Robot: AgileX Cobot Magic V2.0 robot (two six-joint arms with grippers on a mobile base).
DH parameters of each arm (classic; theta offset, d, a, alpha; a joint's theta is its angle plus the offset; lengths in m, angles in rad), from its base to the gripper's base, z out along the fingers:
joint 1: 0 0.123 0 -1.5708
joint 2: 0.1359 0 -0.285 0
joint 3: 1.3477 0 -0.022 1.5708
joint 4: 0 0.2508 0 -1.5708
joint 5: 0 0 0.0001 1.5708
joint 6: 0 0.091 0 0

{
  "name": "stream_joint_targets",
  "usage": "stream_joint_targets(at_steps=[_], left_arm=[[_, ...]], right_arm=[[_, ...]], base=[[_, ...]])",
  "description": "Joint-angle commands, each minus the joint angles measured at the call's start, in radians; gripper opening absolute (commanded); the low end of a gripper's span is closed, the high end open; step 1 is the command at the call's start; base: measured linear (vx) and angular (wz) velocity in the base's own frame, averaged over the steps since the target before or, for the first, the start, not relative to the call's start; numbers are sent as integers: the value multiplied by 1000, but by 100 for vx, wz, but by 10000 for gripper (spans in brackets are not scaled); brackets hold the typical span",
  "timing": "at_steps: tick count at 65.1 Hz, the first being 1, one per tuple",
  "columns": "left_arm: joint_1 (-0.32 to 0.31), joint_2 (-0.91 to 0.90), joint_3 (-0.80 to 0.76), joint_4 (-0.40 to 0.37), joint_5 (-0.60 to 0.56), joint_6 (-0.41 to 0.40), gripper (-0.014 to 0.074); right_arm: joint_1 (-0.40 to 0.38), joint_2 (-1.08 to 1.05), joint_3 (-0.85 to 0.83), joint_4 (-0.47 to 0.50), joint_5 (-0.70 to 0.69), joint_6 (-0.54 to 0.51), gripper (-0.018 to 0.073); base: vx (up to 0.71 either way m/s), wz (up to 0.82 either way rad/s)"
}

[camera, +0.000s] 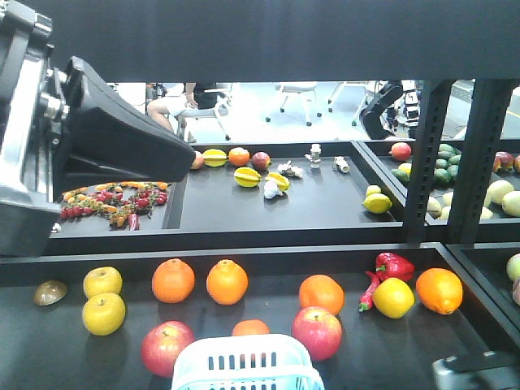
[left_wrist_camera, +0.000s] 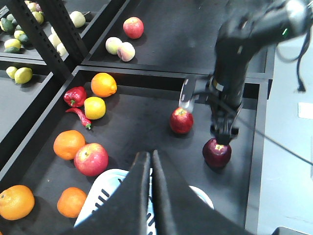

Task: Pick three apples into basket with both arms
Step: 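Move the right gripper down over a red apple on the shelf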

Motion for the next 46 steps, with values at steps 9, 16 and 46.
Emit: stream_joint_targets(at_steps=[9,16,46], left_arm=[[-5,-20,-24,-37,-34,-10,-8],[-5,-20,-24,-37,-34,-10,-8],[-5,-20,-24,-37,-34,-10,-8]], right_arm=[[13,61,-22,-45,-50,86,686],[13,100,-22,-25,-51,86,686],[13,208,-22,36,-99,86,677]], base=[[0,0],[0,0],[0,0]])
